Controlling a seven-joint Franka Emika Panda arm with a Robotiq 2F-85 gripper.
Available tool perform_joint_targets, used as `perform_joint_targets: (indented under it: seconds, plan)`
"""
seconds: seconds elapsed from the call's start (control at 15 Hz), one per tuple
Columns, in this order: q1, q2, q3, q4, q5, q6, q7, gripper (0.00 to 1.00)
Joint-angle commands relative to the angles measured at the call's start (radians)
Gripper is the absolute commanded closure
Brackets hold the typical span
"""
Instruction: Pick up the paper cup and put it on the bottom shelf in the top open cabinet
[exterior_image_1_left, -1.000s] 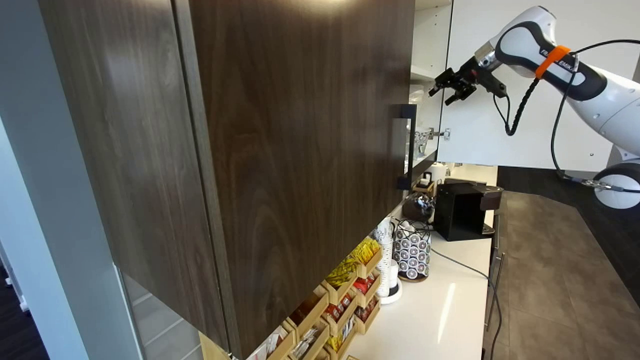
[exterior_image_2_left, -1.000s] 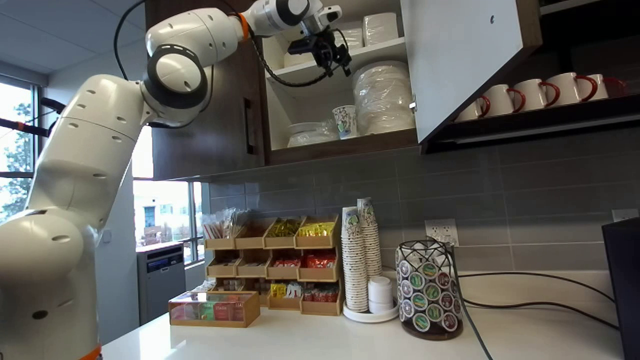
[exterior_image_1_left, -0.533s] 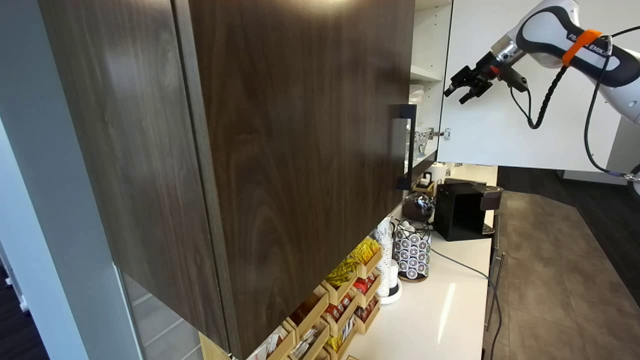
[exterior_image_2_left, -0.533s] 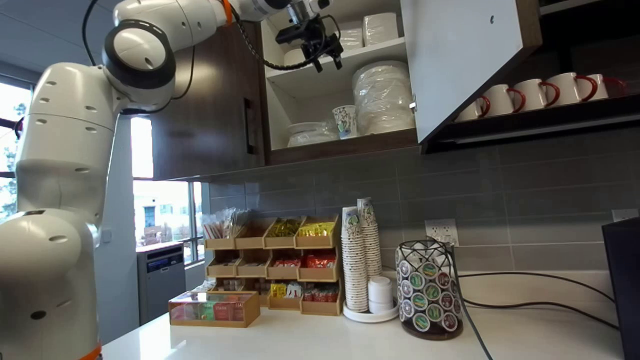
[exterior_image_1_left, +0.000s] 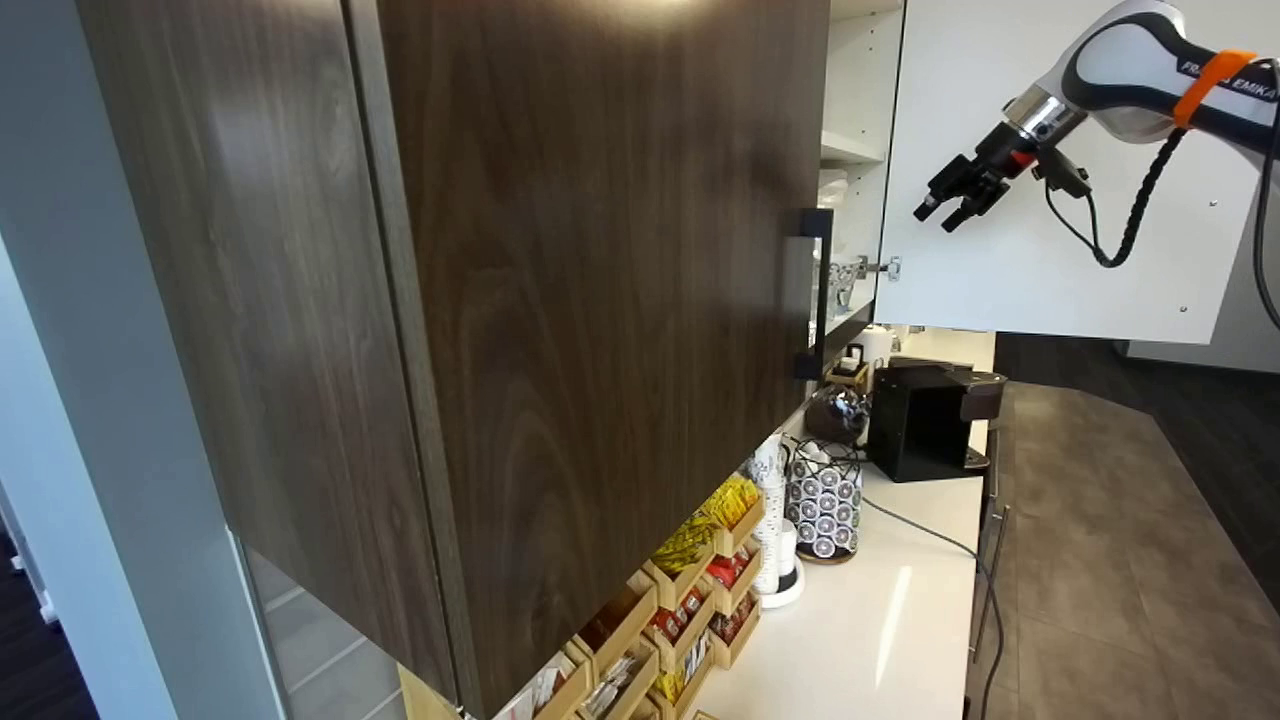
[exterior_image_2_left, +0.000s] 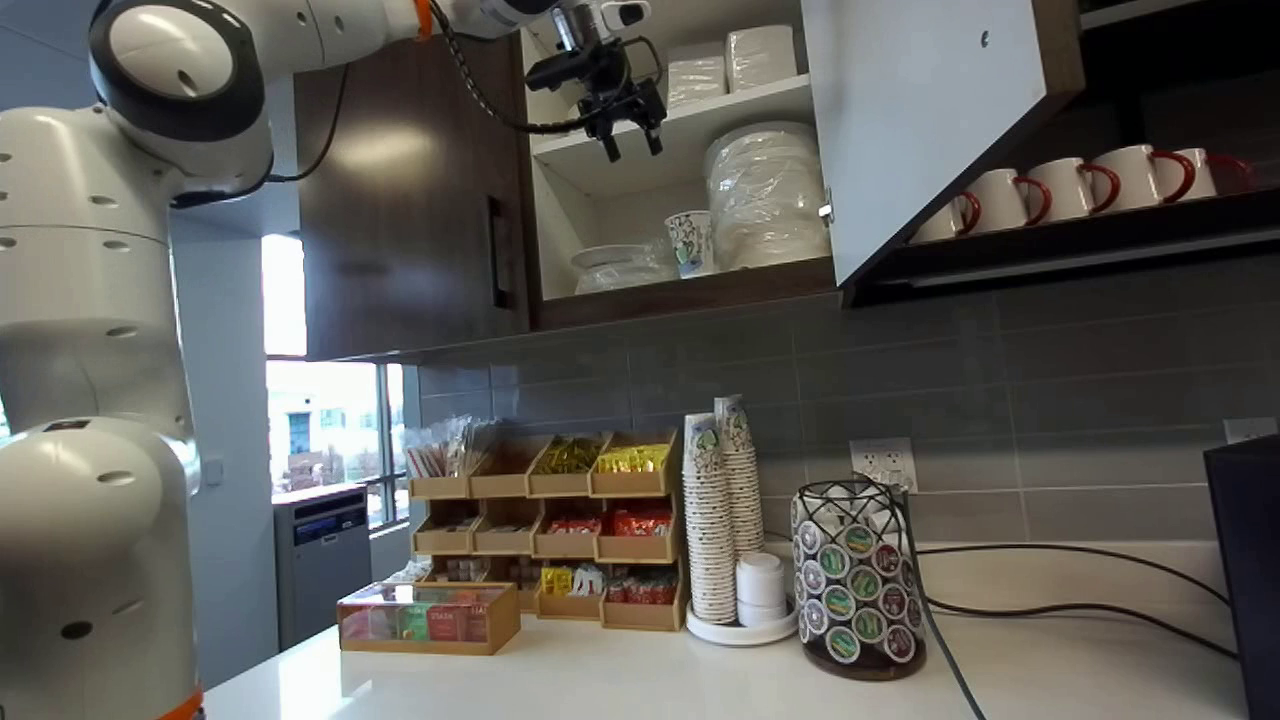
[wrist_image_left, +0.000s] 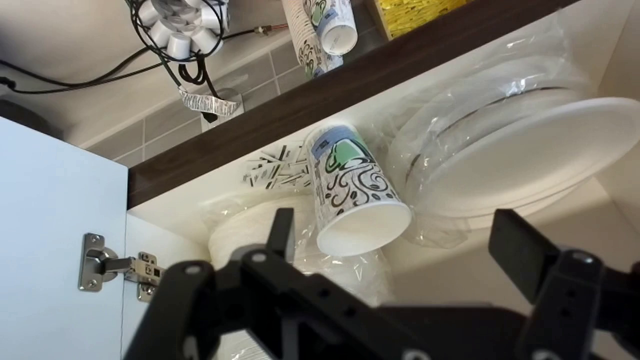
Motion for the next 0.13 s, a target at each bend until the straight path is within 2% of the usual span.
perform_joint_targets:
  seconds: [0.0, 0.07]
  plan:
    - [0.000, -0.008, 0.000, -0.011, 0.000, 0.000, -0.002, 0.00]
    - [0.000, -0.012, 0.000, -0.017, 0.000, 0.000, -0.003, 0.00]
